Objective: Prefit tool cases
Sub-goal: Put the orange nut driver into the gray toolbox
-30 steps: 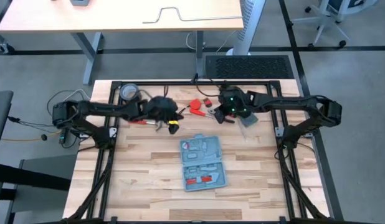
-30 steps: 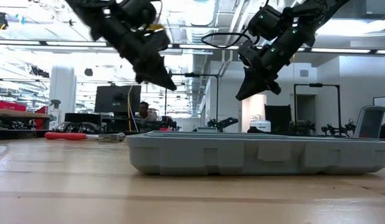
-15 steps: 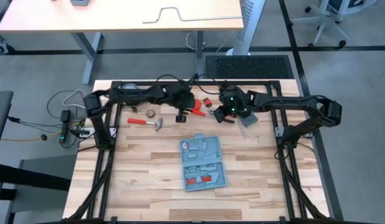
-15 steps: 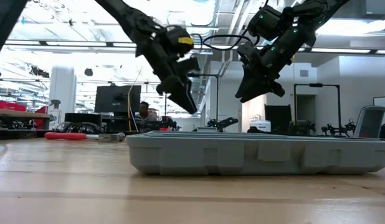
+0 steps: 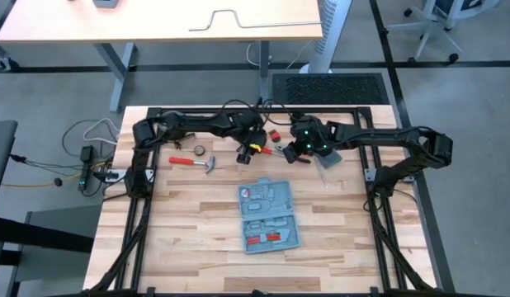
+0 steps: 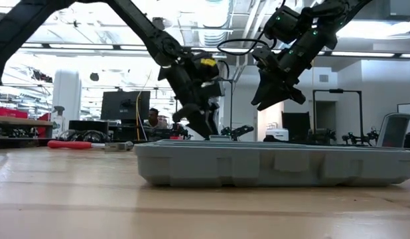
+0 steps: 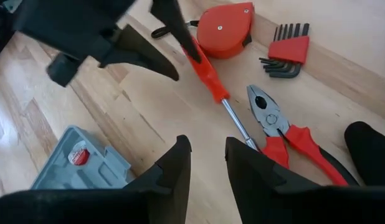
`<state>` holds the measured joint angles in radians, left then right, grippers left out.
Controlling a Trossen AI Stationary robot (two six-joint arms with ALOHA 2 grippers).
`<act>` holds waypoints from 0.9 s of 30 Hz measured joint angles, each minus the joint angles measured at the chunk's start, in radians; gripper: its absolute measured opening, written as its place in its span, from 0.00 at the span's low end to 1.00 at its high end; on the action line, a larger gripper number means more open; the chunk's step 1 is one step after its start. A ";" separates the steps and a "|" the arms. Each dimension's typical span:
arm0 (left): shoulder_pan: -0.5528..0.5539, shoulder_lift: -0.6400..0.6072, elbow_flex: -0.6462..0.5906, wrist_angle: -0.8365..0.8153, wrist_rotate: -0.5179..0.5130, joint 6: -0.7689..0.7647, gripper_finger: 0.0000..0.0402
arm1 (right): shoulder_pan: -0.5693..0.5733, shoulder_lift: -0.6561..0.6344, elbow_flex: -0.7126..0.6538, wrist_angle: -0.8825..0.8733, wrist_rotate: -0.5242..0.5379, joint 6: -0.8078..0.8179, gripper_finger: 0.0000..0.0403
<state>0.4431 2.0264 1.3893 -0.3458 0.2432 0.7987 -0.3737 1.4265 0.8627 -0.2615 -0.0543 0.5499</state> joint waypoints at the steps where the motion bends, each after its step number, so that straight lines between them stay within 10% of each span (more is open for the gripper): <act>1: 0.000 0.014 0.009 0.000 -0.002 0.004 0.31 | 0.000 0.000 0.000 -0.001 0.000 0.000 0.28; 23: 0.010 0.027 0.090 -0.248 -0.106 -0.150 0.31 | -0.002 0.004 0.000 -0.010 0.001 0.025 0.28; 27: 0.051 -0.030 0.086 -0.284 0.118 -0.334 0.29 | -0.002 0.062 0.000 0.046 -0.003 0.027 0.25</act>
<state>0.4936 1.9966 1.4749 -0.6295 0.3608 0.4650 -0.3756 1.4881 0.8627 -0.2154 -0.0572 0.5764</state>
